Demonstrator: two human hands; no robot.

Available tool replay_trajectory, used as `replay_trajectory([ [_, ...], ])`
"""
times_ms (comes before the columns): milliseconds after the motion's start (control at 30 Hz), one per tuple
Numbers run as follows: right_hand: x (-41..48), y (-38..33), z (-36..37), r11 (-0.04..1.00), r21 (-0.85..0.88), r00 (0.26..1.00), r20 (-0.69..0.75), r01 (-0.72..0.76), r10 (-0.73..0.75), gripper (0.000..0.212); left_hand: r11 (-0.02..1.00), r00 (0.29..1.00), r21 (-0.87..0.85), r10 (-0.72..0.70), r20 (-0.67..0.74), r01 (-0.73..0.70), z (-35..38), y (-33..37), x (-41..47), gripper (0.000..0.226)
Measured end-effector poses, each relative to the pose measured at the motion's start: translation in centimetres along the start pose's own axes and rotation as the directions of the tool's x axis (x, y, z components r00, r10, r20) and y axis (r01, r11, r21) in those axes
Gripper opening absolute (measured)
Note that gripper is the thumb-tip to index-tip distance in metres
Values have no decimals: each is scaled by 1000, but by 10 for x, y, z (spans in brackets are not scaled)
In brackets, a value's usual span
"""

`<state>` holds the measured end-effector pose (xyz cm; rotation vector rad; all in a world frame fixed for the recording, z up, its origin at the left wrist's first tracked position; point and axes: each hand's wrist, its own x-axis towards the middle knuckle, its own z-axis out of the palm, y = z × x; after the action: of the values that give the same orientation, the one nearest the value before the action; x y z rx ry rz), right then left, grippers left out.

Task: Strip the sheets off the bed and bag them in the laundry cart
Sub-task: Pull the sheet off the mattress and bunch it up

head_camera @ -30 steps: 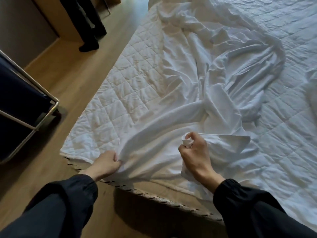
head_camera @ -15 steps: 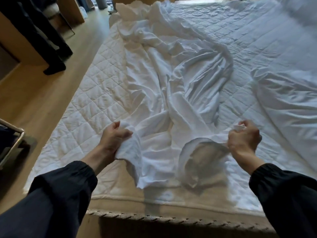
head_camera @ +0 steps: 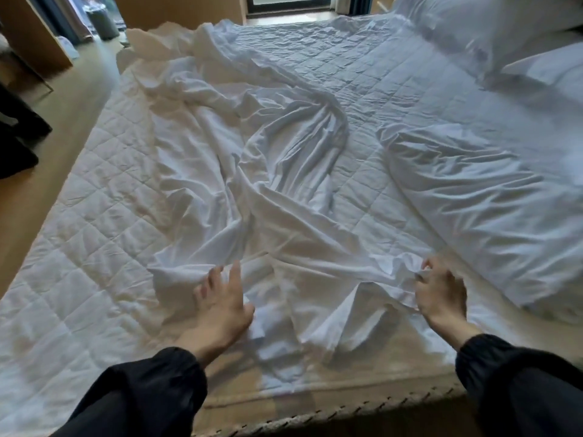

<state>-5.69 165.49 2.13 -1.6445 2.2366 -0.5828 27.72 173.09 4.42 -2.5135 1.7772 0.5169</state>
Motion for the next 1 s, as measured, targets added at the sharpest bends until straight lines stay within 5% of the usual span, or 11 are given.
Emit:
replay_trajectory([
  [300,-4,-16,-11,975,215,999,-17,50,-47,12,844,844,-24,536,-29,-536,35,107,44,56],
  [533,8,-3,-31,898,431,995,2,87,-97,32,728,728,33,685,18,-685,39,180,74,63],
  [667,32,25,-41,946,260,980,-99,192,-172,42,667,678,125,709,196,-734,44,223,92,79],
  [767,58,48,-52,957,107,952,-182,268,-246,36,666,651,44,710,268,-745,49,255,106,66],
  [1000,134,98,-103,987,-70,962,-225,145,-157,17,741,752,-130,655,-81,-659,26,330,143,23],
])
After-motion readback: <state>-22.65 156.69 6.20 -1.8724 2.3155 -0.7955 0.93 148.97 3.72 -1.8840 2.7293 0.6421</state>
